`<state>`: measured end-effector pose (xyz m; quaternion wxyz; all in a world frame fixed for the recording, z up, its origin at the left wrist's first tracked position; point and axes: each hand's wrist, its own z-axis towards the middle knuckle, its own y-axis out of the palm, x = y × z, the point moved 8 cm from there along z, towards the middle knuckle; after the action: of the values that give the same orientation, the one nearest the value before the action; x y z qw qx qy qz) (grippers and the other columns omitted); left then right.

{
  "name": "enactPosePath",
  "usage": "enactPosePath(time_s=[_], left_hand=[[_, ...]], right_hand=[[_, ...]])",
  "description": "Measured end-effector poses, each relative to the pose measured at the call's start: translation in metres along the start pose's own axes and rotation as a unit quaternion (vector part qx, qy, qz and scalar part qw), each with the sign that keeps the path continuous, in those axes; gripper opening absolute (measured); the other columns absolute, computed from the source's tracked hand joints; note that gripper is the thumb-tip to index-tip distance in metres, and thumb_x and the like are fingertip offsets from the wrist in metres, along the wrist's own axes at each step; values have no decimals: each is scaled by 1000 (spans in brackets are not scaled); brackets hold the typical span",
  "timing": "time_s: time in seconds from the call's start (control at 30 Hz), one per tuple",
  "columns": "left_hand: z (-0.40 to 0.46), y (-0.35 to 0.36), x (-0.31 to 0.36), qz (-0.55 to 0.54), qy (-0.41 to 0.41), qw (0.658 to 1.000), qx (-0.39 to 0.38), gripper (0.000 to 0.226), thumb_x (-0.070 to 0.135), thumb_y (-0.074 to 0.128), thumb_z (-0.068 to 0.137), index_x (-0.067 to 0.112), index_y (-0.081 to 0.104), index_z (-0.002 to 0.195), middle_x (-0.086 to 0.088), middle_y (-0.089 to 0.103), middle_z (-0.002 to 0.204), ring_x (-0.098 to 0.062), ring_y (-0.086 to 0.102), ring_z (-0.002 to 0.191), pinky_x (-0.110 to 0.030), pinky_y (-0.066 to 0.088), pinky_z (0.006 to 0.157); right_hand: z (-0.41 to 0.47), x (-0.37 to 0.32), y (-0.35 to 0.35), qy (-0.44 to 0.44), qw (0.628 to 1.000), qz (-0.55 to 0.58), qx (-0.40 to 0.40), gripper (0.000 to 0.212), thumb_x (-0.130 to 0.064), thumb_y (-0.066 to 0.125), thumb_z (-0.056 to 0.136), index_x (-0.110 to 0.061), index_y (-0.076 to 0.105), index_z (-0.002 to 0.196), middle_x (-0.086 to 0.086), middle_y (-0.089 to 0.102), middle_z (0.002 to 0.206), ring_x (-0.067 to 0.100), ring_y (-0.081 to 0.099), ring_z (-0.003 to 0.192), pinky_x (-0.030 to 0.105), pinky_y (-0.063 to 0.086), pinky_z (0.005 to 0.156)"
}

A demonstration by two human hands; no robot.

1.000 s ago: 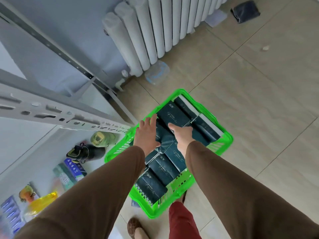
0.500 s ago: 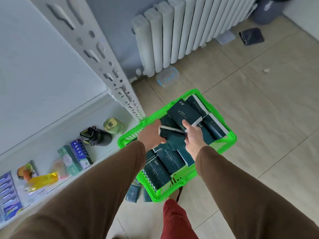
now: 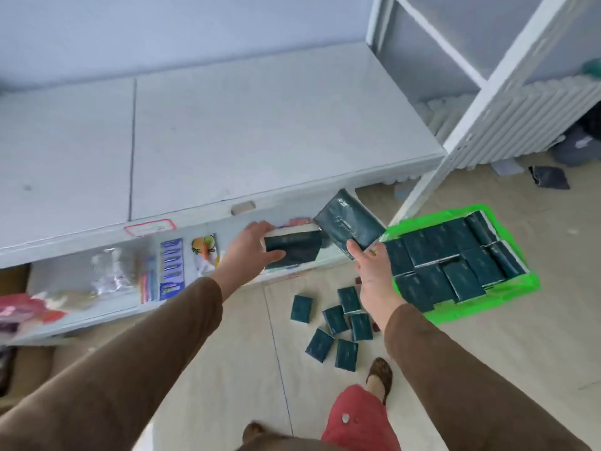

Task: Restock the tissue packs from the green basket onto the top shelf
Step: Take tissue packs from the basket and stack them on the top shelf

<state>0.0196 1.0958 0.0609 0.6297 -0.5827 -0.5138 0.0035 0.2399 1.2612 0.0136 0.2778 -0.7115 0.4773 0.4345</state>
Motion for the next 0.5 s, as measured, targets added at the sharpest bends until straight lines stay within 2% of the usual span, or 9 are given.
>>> enactPosePath(time_s=[0.1,0.2,0.27,0.33,0.4,0.5], left_hand=[[-49,-97,-63,-4,-33,998,59,42,34,78,78,30,55,113,7,60,100,-18,59,82,-29,43,67],[-90,-188,-122,-23,-69,990,118,43,31,79,77,34,50,108,9,64,95,-14,63,75,-32,50,66],[-108,-237,-156,-40,-82,985,149,42,28,79,77,32,49,107,13,62,99,-16,65,78,-40,54,73],[-120,-280,-186,-52,-87,979,178,41,26,79,79,30,49,107,16,60,101,-17,65,80,-44,54,76],[-123,-318,-218,-60,-95,973,201,39,24,78,80,29,50,108,14,60,101,-19,65,81,-46,55,76],[-119,-374,-264,-44,-105,965,235,37,24,77,81,28,52,109,10,62,104,-18,64,81,-45,54,75]], right_hand=[[-46,-21,98,-50,995,-26,-80,47,-38,81,67,-22,43,90,5,44,89,16,46,79,34,36,76],[-86,-38,192,-80,983,-47,-156,41,-22,81,79,-10,48,101,11,58,100,19,59,89,36,48,82],[-102,-46,246,-97,976,-60,-183,38,-16,79,82,-8,51,108,7,66,107,15,65,95,30,53,84],[-115,-54,297,-109,969,-72,-208,36,-12,77,84,-12,53,111,2,68,106,10,66,94,18,50,76],[-122,-59,345,-130,960,-95,-227,34,-13,78,84,-14,55,108,-2,67,99,10,65,88,14,47,69],[-123,-64,417,-163,941,-142,-260,31,-21,80,81,-17,57,100,6,66,96,19,64,87,27,51,72]])
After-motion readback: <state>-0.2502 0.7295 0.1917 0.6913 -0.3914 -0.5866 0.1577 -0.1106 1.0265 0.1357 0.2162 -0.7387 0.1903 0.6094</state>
